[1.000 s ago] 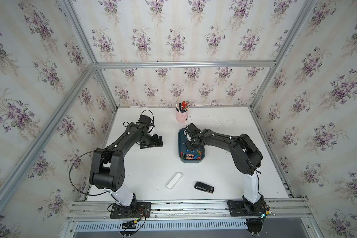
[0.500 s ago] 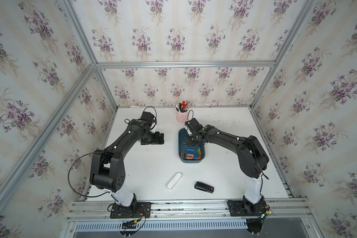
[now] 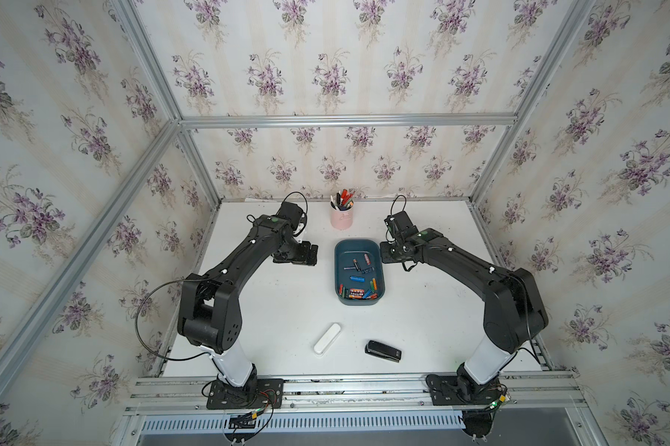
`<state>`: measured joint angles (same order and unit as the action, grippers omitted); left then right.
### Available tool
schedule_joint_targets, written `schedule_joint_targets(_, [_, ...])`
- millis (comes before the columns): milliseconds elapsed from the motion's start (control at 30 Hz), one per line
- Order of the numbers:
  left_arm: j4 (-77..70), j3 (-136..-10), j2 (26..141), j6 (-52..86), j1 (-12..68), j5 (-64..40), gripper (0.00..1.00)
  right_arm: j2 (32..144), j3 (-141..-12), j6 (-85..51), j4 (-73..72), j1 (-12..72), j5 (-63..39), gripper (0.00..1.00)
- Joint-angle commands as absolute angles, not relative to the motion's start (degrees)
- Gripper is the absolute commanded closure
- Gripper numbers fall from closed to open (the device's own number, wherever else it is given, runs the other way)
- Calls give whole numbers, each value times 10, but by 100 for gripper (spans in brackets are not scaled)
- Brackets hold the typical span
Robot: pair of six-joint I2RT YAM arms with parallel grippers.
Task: Take the batteries out of the storage box
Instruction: Place the battery at the center of the board.
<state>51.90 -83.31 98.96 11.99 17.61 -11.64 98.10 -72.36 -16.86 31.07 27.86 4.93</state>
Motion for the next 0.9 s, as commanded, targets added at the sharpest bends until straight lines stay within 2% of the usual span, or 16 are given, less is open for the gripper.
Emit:
schedule_joint_targets(0, [537, -845, 997, 114, 186, -98, 5, 980, -695, -180, 302, 265, 50, 85])
schedule_joint_targets(400, [551, -865, 1021, 117, 225, -66, 5, 1051, -662, -189, 250, 258, 35, 85])
schedule_joint_targets(867, [561, -893, 1044, 111, 247, -55, 5, 1081, -662, -178, 248, 258, 40, 84])
